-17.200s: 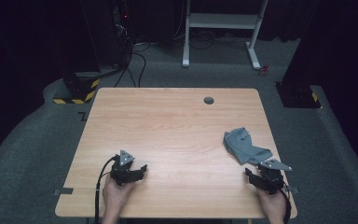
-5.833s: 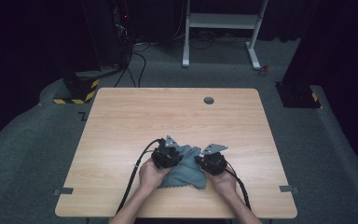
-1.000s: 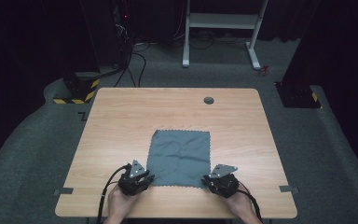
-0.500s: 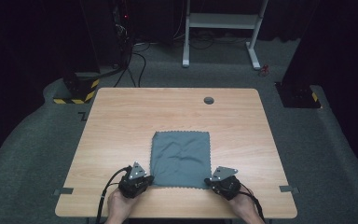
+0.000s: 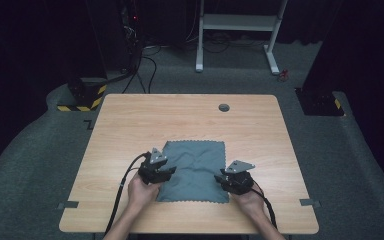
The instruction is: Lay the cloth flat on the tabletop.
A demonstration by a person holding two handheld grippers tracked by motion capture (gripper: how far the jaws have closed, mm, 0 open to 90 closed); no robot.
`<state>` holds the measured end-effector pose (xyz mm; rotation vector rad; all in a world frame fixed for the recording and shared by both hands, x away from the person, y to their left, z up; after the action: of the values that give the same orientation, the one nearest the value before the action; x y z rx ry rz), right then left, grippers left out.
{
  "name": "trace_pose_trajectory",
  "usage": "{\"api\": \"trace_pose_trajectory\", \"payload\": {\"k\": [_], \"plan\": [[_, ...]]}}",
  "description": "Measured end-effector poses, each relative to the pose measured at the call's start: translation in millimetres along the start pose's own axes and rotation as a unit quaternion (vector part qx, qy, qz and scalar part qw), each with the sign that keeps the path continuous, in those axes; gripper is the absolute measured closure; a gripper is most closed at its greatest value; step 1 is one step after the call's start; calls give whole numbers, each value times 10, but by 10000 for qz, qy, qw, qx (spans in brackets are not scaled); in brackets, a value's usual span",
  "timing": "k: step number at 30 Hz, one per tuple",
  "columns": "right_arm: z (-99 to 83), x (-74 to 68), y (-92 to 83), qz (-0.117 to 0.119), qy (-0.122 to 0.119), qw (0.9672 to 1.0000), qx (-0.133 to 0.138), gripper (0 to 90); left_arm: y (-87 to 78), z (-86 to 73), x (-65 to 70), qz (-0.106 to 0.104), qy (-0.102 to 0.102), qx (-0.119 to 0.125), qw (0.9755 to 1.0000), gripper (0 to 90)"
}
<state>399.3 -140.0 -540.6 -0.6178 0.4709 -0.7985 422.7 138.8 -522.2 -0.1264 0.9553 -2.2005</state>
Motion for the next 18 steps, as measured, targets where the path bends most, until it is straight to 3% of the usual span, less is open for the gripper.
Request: {"api": "trace_pose_trajectory", "payload": {"k": [1, 2, 3, 6, 8, 9, 10, 11, 12, 16, 18], "plan": [[-8, 8, 25, 0, 72, 10000, -50, 584, 122, 61, -83, -17, -106, -63, 9999, 488], [-8, 8, 25, 0, 72, 10000, -50, 584, 122, 61, -83, -17, -106, -63, 9999, 483], [-9, 5, 25, -35, 17, 10000, -37, 576, 222, 109, -174, 79, -179, -126, 9997, 483], [-6, 16, 27, -1, 60, 10000, -53, 574, 288, 146, -271, 256, -256, -107, 9993, 482], [-6, 15, 27, -5, 59, 10000, -53, 574, 346, 170, -360, 349, -322, -216, 9986, 482], [-6, 15, 27, -2, 57, 10000, -53, 576, 417, 144, -455, 546, -292, -520, 9967, 501], [-7, 15, 27, 1, 57, 10000, -53, 579, 417, 144, -455, 546, -292, -520, 9967, 513], [-7, 15, 27, 1, 57, 10000, -53, 579, 458, 111, -505, 575, -392, -669, 9953, 513], [-8, 10, 27, 2, 51, 10000, -53, 585, 461, 66, -614, 621, -707, -566, 9940, 518], [-9, 10, 27, 9, 34, 10000, -52, 589, 424, 15, -728, 823, -946, -704, 9896, 518], [-9, 11, 27, 16, 51, 10000, -58, 589, 381, 1, -717, 821, -969, -750, 9891, 518]]}}
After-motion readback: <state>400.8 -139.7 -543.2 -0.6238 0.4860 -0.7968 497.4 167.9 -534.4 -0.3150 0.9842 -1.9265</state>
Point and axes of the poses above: each handheld gripper's, and its own axes: y roughly forward along the jaws, z roughly out of its top, x roughly to its right, the point moved 3 cm from there along y, roughly forward along the jaws, and after that the axes turned 15 degrees about y, right-handed, at the moved point
